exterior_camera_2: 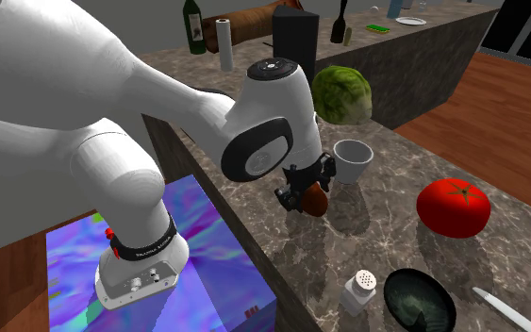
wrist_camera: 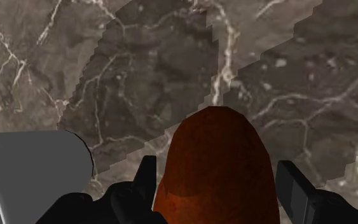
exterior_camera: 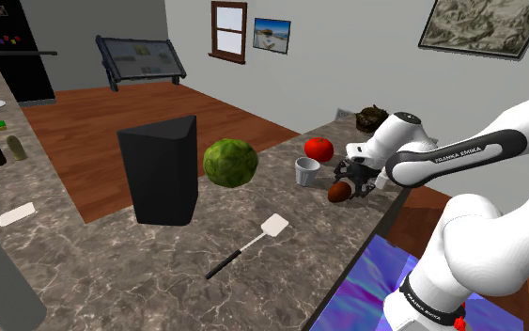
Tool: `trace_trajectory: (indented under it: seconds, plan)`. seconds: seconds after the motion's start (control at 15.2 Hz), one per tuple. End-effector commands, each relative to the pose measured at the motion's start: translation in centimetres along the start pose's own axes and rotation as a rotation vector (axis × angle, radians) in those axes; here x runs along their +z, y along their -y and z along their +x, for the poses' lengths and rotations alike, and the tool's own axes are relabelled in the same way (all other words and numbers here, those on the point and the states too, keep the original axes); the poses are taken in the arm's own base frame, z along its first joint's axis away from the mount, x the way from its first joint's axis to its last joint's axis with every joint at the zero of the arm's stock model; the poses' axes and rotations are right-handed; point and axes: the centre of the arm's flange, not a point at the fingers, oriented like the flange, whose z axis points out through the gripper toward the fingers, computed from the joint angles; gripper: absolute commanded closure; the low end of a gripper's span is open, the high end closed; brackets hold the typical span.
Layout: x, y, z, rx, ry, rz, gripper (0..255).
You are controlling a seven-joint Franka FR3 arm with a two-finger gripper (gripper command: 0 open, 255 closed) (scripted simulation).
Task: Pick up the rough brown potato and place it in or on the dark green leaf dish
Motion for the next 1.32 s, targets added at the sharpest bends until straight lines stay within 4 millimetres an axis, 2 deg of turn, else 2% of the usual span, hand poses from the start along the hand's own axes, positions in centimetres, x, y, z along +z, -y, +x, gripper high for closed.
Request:
trace_trajectory:
  seconds: [0.0,1.25]
  plan:
    - [-0.5,-0.1,0.0,-0.001,0.000,0.001,255]
    - [-10.0,-3.3,-0.4,-0.001,0.000,0.001,255]
